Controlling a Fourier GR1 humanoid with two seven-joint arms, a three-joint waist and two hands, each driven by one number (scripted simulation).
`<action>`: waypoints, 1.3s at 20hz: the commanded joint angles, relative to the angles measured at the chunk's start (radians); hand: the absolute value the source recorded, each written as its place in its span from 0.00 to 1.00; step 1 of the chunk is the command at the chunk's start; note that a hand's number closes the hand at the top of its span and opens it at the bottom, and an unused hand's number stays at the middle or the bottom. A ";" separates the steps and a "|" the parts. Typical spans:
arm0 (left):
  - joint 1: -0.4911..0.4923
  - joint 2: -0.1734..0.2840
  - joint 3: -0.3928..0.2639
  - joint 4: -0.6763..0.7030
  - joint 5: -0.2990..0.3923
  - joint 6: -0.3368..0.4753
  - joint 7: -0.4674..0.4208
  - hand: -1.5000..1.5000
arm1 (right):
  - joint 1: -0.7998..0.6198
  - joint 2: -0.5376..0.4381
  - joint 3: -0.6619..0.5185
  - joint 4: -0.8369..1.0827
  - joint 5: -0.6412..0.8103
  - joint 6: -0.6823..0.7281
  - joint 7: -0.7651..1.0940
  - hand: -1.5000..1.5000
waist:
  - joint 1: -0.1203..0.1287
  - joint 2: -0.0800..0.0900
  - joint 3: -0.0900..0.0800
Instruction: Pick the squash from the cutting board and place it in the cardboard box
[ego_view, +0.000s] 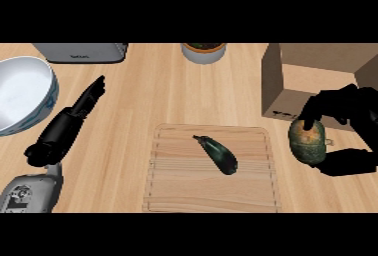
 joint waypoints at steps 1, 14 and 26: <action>-0.014 0.018 0.022 0.088 -0.013 -0.009 -0.095 0.50 | -0.076 -0.017 -0.134 0.119 -0.081 0.044 0.065 1.00 | 0.003 0.004 0.000; -0.040 -0.039 -0.031 0.004 -0.033 0.006 0.000 0.50 | -0.478 -0.141 -0.078 0.841 0.184 0.022 -0.100 1.00 | 0.053 0.017 0.001; -0.043 -0.030 -0.018 -0.028 0.006 -0.037 0.025 0.50 | -0.675 -0.199 0.082 1.316 0.400 0.146 -0.282 1.00 | 0.070 0.018 0.002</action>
